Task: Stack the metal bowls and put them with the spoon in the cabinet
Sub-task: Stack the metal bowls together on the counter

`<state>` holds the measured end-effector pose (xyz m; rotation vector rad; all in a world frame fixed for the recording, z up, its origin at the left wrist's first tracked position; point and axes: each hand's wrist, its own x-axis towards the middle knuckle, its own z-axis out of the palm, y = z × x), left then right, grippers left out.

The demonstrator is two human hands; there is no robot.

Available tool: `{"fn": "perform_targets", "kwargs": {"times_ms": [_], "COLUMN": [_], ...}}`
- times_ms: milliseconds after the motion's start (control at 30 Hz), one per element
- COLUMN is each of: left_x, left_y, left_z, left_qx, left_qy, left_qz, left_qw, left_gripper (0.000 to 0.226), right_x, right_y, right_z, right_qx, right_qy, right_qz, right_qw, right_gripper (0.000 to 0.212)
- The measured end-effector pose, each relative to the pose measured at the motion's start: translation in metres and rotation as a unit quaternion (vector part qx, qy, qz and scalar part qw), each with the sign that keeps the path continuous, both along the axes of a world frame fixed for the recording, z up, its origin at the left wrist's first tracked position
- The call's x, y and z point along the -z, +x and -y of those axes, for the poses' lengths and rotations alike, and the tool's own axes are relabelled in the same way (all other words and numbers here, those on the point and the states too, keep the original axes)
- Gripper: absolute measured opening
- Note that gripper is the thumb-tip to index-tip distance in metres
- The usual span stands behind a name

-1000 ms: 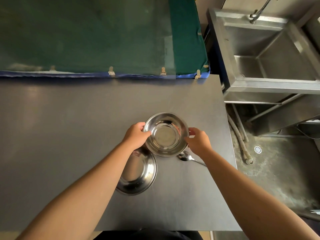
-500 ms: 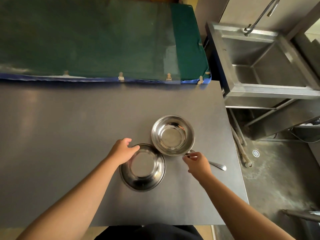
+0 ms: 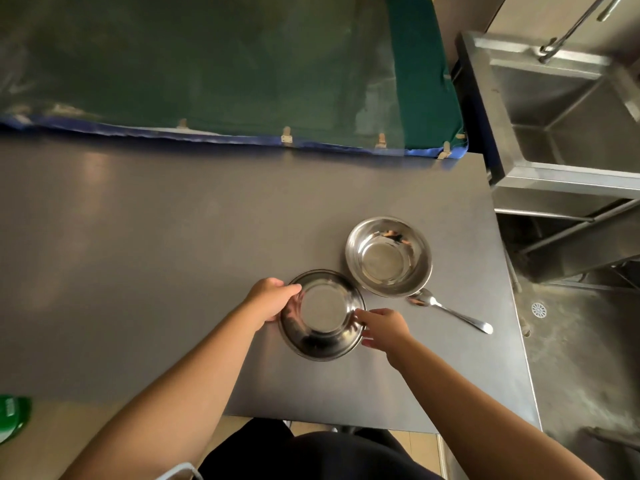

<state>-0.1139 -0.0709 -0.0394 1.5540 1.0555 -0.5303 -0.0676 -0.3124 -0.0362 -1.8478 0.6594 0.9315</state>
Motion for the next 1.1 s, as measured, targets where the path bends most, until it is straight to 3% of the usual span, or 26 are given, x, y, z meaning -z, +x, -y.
{"fn": "perform_targets", "kwargs": {"times_ms": [67,133,267,433,633,800,900,967,1000,1033,1100], "left_x": [0.000,0.000,-0.001,-0.008,-0.018,-0.037,-0.052,-0.059,-0.062,-0.064,-0.072], "left_y": [-0.006,-0.009,-0.016,-0.024,-0.024,-0.009,0.004,0.012,0.016,0.021,0.032], "left_z": [-0.005,-0.012,-0.028,-0.046,-0.069,-0.090,-0.099,-0.101,-0.100,-0.098,-0.093], "left_qx": [-0.015,-0.029,-0.058,-0.069,-0.140,-0.242,-0.297,-0.291,-0.284,-0.281,-0.276], "left_qy": [-0.007,-0.019,-0.016,0.018,-0.039,-0.103,-0.131,-0.103,-0.085,-0.074,-0.076], "left_qz": [-0.001,-0.003,0.000,-0.014,-0.020,0.039,0.086,0.116,0.131,0.146,0.178], "left_qw": [1.000,0.999,0.998,0.997,0.989,0.964,0.942,0.944,0.946,0.946,0.942], "left_gripper": [0.041,0.057,0.076,0.032,0.049,0.052,0.039,0.010,0.017,0.037,0.062], "right_x": [0.002,0.003,0.002,-0.005,-0.036,-0.076,-0.095,-0.103,-0.106,-0.107,-0.108], "right_y": [-0.002,-0.001,-0.003,-0.003,0.009,0.022,0.027,0.029,0.031,0.034,0.043], "right_z": [-0.008,-0.015,-0.032,-0.060,-0.094,-0.115,-0.116,-0.113,-0.111,-0.109,-0.101], "right_qx": [0.011,0.015,0.012,0.015,-0.056,-0.178,-0.217,-0.216,-0.211,-0.201,-0.166], "right_qy": [0.007,0.013,0.006,0.048,0.064,0.029,0.018,0.011,0.008,0.012,0.025], "right_qz": [-0.010,-0.020,-0.033,-0.009,0.116,0.259,0.314,0.336,0.346,0.350,0.350], "right_qw": [1.000,1.000,0.999,0.999,0.990,0.949,0.924,0.916,0.914,0.915,0.922], "right_gripper": [0.028,0.016,0.011,0.007,0.014,0.011,0.010,0.019,0.021,0.019,0.005]}}
